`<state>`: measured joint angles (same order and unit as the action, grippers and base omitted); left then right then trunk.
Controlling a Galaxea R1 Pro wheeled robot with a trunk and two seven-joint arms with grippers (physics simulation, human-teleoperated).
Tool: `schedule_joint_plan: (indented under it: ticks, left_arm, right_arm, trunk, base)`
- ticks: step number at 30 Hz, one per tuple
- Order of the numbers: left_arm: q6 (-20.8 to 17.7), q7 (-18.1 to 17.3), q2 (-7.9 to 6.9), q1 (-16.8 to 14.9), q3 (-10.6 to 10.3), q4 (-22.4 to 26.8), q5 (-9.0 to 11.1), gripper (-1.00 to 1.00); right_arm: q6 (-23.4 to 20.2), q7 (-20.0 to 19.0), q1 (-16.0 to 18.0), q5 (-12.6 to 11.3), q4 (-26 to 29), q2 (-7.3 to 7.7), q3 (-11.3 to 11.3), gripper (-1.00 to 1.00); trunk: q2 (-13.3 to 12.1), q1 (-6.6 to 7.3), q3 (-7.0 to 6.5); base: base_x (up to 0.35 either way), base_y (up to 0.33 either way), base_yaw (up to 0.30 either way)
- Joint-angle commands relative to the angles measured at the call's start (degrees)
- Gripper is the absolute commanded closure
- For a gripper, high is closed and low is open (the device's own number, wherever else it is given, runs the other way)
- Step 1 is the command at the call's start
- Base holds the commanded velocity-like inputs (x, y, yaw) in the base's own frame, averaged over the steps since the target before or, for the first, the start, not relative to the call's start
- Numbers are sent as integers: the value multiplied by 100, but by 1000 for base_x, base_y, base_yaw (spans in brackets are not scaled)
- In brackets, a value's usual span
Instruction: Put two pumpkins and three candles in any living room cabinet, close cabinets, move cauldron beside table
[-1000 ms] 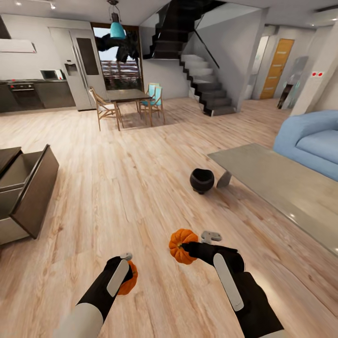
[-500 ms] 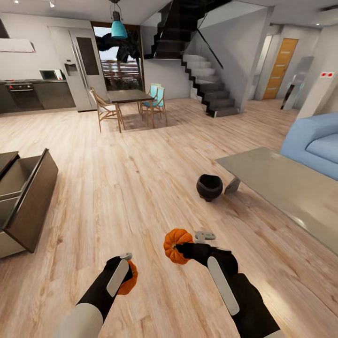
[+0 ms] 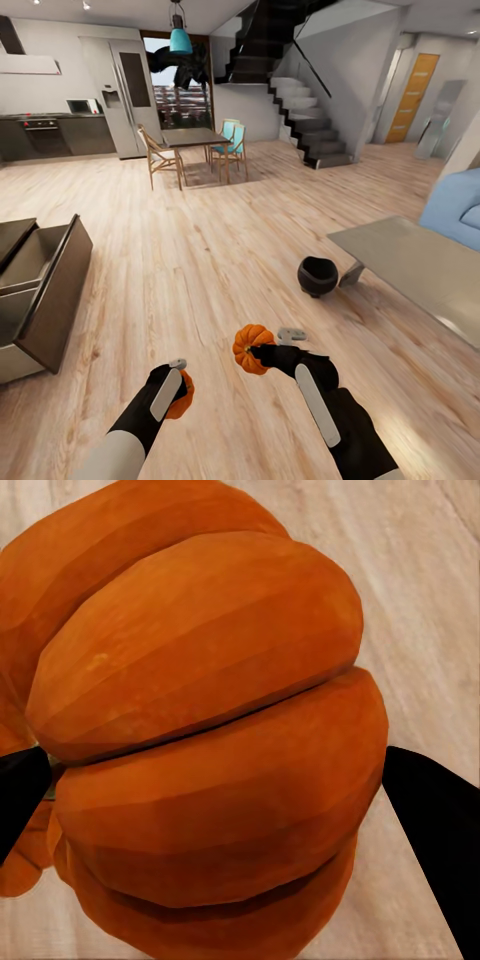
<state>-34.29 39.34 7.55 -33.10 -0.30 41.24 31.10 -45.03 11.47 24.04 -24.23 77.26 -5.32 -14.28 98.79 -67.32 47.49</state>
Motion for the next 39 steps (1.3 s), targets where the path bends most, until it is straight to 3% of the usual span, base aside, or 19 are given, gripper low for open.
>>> schedule_joint_plan:
  ticks: [1,20,39]
  left_arm:
    - [-9,47,1,-3,-5,7,36,100]
    - [-7,47,9,-3,-22,7,29,100]
    - [-7,47,9,-3,-23,7,28,100]
  right_arm:
    - [-14,57,4,-73,9,-5,-4,100]
    - [-23,45,2,-79,14,-2,-16,100]
    - [-23,40,-2,-82,26,4,-22,100]
  trunk:
    - [2,-2,5]
    - [2,-2,5]
    - [2,-2,5]
  base:
    - [300,91,262]
    - [109,7,273]
    - [347,0,39]
